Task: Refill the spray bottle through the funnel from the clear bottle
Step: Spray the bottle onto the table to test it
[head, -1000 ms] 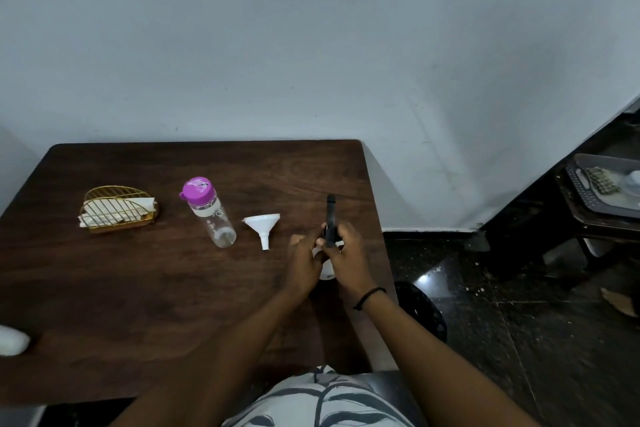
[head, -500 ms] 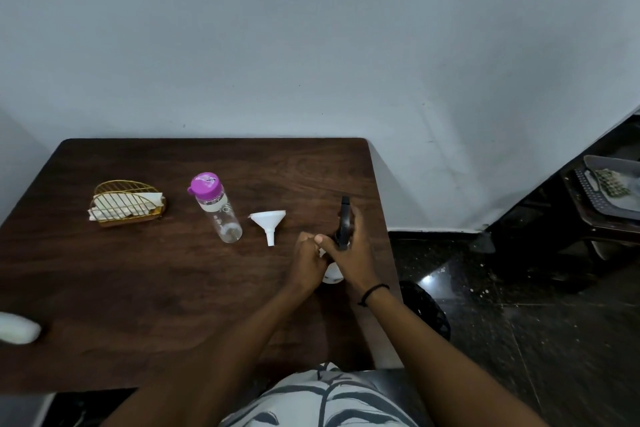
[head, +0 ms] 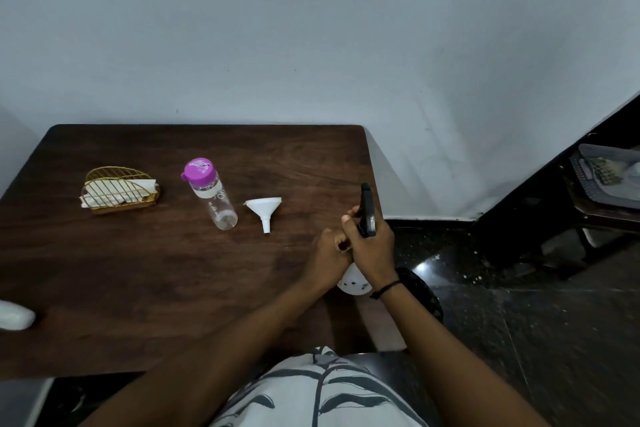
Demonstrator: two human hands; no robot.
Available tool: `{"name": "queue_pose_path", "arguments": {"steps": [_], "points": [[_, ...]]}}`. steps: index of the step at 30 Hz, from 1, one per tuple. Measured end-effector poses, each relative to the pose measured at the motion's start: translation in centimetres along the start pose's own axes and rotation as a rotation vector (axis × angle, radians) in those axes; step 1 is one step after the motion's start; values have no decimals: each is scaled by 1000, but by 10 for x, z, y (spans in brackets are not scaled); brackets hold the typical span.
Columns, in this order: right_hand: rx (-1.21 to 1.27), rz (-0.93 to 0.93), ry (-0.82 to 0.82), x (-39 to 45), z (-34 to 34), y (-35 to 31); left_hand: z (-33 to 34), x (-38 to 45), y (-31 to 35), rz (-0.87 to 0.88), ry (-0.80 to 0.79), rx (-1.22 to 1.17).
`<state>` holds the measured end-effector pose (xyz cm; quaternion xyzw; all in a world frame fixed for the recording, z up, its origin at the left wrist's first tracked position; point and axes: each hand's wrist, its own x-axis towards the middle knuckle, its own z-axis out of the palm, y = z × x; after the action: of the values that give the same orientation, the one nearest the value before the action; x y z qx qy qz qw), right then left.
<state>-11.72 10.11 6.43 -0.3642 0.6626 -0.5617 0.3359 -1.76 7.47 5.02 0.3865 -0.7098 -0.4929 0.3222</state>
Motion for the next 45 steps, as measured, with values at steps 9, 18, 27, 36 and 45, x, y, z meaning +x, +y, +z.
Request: {"name": "queue_pose_path", "arguments": {"steps": [9, 18, 27, 36, 45], "points": [[-173, 236, -174, -4, -22, 14, -34, -8, -40, -191, 87, 128], [-347, 442, -252, -21, -10, 17, -49, -19, -67, -369, 13, 334], [-399, 488, -311, -17, -14, 11, -49, -22, -74, -410, -37, 431], [-459, 483, -337, -14, -9, 4, -48, -21, -83, -427, -42, 441], [-482, 489, -326, -6, -2, -3, -47, -15, -78, -399, -38, 480]]}}
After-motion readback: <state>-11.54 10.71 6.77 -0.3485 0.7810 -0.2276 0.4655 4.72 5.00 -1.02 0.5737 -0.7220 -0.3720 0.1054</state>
